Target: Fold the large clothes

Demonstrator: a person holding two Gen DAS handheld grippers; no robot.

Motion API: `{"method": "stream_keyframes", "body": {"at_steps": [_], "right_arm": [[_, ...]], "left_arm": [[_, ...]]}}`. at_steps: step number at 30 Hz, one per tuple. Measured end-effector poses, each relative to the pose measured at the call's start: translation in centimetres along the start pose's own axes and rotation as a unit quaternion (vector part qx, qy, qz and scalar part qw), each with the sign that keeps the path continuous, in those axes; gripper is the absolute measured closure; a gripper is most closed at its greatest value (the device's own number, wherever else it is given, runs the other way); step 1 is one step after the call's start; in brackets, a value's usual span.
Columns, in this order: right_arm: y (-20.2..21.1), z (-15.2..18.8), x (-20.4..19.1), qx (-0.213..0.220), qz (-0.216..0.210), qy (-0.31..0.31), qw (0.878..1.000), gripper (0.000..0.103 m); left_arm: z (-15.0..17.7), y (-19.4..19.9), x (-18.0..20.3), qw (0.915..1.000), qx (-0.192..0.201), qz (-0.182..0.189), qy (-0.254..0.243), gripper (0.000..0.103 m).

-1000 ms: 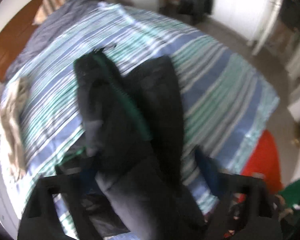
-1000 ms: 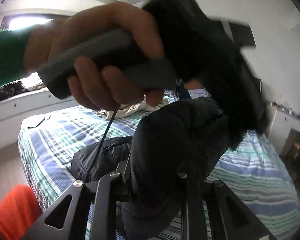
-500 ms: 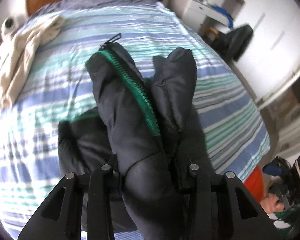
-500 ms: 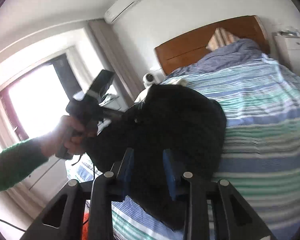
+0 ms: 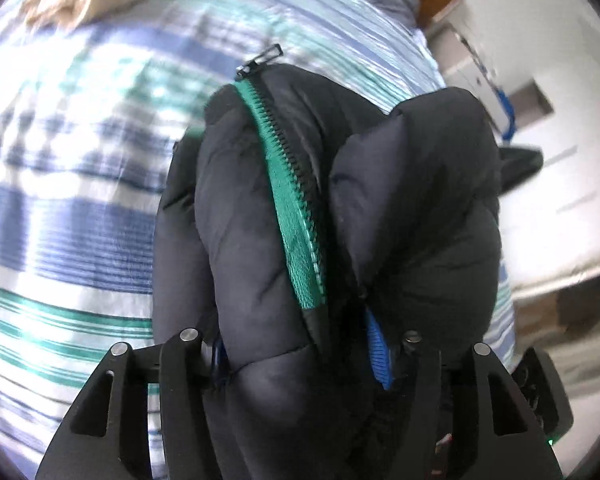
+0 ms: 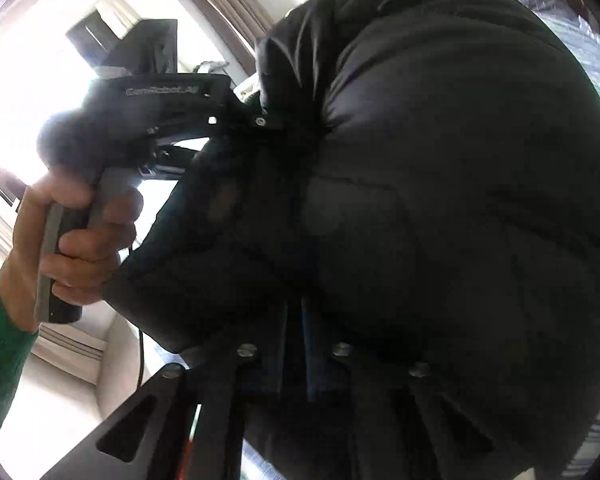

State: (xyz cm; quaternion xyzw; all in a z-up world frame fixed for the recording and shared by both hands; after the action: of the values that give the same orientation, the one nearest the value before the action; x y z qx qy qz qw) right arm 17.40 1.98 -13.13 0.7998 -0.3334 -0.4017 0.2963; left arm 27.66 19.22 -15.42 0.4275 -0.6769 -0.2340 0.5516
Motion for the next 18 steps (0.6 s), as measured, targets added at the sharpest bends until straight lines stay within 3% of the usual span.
{"method": "stream_keyframes", "body": {"at_steps": [2, 5, 8, 9, 10, 12, 15, 16, 18], "right_arm": [[0.8, 0.0, -0.7, -0.013, 0.007, 0.008, 1.000, 0.099], [3.7, -1.7, -1.3, -0.020, -0.012, -0.013, 1.000, 0.093], [7.6, -7.1, -1.4, 0.037, -0.002, -0.009, 0.999, 0.084], [8.0, -9.4, -1.3, 0.046, 0.006, -0.005, 0.999, 0.076], [7.4, -12.1, -1.1, 0.042, 0.014, 0.000, 0.999, 0.076], [5.0, -15.3, -0.9, 0.023, 0.013, -0.002, 1.000, 0.076], [-2.4, -17.8, 0.5, -0.061, 0.001, -0.024, 0.998, 0.076], [-6.1, -17.0, 2.0, -0.112, 0.030, -0.030, 0.993, 0.081], [-9.9, -16.2, 4.2, -0.132, 0.074, -0.031, 0.988, 0.086]], "left_arm": [[0.3, -0.6, -0.4, 0.9996, 0.004, 0.020, 0.019, 0.045], [0.5, -0.8, -0.5, 0.9996, 0.017, 0.014, 0.019, 0.045], [0.4, -0.9, -1.1, 0.9992, 0.016, 0.026, 0.025, 0.045], [0.3, -0.9, -1.2, 0.9991, 0.015, 0.029, 0.026, 0.045], [0.2, -0.9, -1.3, 0.9990, 0.013, 0.031, 0.028, 0.045], [0.2, -0.7, -1.9, 0.9990, 0.012, 0.032, 0.029, 0.045], [0.5, -0.7, -2.6, 0.9988, 0.016, 0.035, 0.030, 0.045], [0.6, -1.0, -3.1, 0.9988, 0.015, 0.034, 0.033, 0.045], [0.6, -1.4, -3.8, 0.9990, 0.017, 0.015, 0.038, 0.046]]}}
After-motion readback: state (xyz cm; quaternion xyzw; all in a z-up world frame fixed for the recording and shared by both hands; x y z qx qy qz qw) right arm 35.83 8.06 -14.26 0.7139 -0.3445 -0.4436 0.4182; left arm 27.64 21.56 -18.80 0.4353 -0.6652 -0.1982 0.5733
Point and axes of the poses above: each gripper's, at about its wrist camera, not at the fingertips, and y roughly against the way its jaws point, x to its right, z to its underside, the point moved 6 cm from there along -y, roughly the way its jaws point, and after that the axes turned 1 degree about -y, right-handed, at the moved point
